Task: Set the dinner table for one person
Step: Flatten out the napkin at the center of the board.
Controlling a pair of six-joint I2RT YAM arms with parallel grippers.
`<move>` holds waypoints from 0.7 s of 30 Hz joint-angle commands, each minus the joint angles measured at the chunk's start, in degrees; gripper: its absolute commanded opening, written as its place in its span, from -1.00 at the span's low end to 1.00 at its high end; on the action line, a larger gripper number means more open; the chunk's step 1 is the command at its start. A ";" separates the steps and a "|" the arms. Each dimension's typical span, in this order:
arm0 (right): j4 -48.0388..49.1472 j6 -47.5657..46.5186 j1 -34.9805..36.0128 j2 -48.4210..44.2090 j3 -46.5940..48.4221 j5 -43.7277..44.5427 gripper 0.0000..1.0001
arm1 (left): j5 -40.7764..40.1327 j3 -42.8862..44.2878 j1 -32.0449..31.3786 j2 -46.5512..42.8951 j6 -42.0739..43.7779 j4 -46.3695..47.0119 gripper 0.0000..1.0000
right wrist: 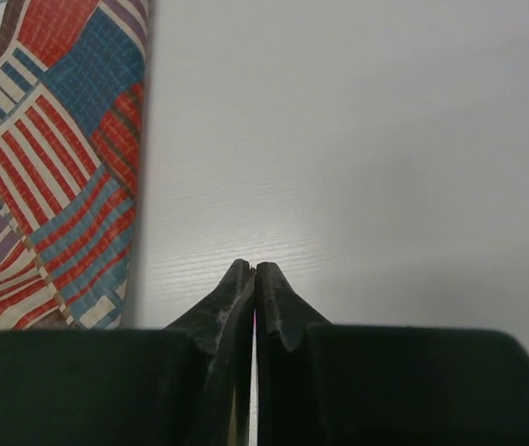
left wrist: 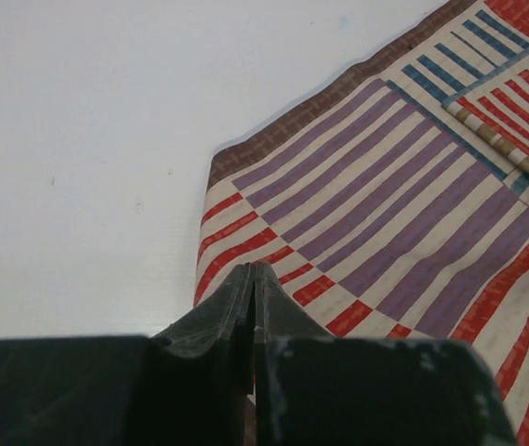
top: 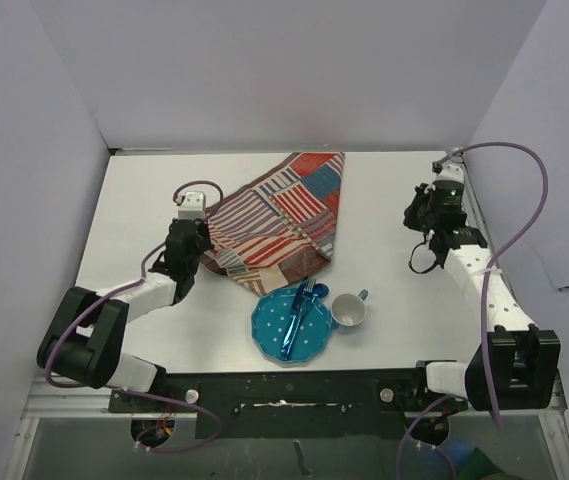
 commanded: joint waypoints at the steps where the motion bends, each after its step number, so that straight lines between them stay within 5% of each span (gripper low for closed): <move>1: 0.69 -1.91 2.12 2.42 5.29 -6.87 -1.00 | 3.61 7.18 0.81 -0.62 -9.29 -11.03 -1.00; 2: 0.54 -1.94 2.62 3.60 6.22 -8.94 -0.95 | 5.73 10.30 1.49 0.23 -10.97 -16.11 -1.00; 4: -0.95 -2.46 3.78 7.14 9.13 -12.68 -0.25 | 8.83 15.85 1.68 2.67 -11.77 -24.23 -1.00; 6: -4.22 -3.85 5.64 11.63 13.04 -15.02 -0.02 | 10.08 18.62 0.89 4.27 -11.67 -27.74 -1.00; 15: -14.00 -8.73 16.40 29.64 29.05 -13.42 0.22 | 7.63 21.02 1.37 8.12 -27.01 -34.63 -0.98; 21: -19.10 -10.13 19.37 40.36 43.12 -15.20 0.25 | 5.58 22.20 1.42 9.55 -31.15 -39.02 -0.58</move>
